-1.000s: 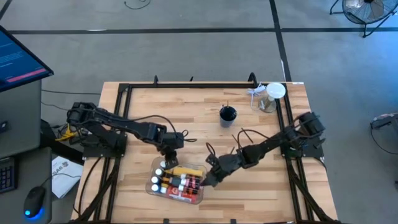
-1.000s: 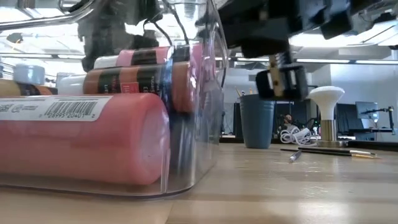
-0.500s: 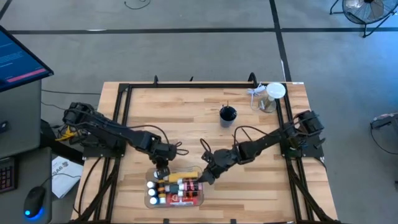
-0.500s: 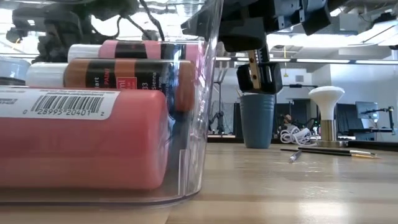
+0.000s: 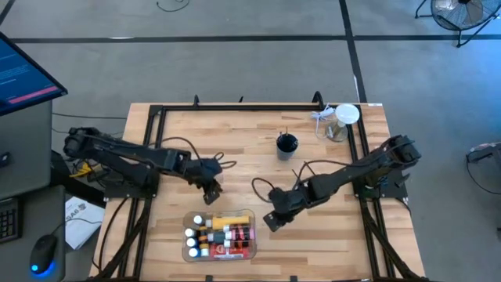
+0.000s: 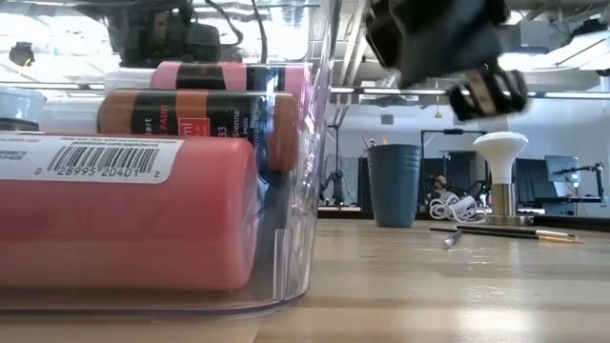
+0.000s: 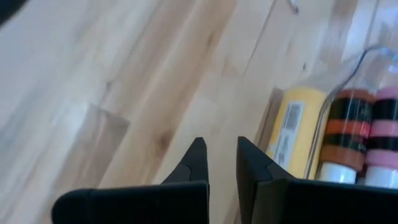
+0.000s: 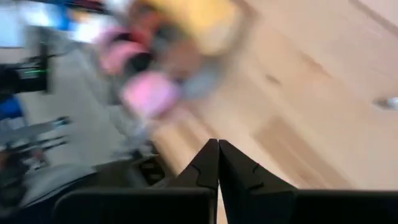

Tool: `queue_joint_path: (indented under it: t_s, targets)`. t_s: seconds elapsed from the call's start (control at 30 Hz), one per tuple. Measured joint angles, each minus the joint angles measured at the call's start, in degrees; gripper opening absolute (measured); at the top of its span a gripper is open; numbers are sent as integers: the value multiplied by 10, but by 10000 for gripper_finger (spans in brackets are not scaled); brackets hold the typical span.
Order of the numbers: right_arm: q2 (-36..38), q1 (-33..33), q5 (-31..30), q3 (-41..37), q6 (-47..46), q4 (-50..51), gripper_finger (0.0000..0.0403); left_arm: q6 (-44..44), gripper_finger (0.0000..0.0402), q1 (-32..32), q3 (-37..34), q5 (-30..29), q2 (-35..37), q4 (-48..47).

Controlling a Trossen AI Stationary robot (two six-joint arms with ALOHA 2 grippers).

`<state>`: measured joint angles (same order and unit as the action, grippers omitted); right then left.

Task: Pick & Place Paint Supplies
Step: Move the transparent bin to the bottom left of the table

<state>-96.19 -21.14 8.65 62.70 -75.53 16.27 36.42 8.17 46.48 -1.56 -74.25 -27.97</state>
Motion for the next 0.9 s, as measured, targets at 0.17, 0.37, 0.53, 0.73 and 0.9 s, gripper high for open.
queue_joint_path:
  t_s: [0.17, 0.37, 0.53, 0.73, 0.9]
  targets:
    - [-45, -2, 8, -3, -9, -42, 0, -2, 0, -24, 0, -1, 8, 20]
    - [-102, 11, 41, 8, -2, -140, 0, 2, 0, -26, 0, -1, 9, 37]
    - [-150, 14, 92, 40, 22, -160, 0, 4, 0, -26, 0, -1, 9, 36]
    - [-191, 29, 139, 114, 93, -109, 0, 7, 0, -26, 0, -1, 9, 35]
    - [-194, 47, 139, 156, 155, -54, 0, 15, 0, -26, -4, -1, 8, 37]
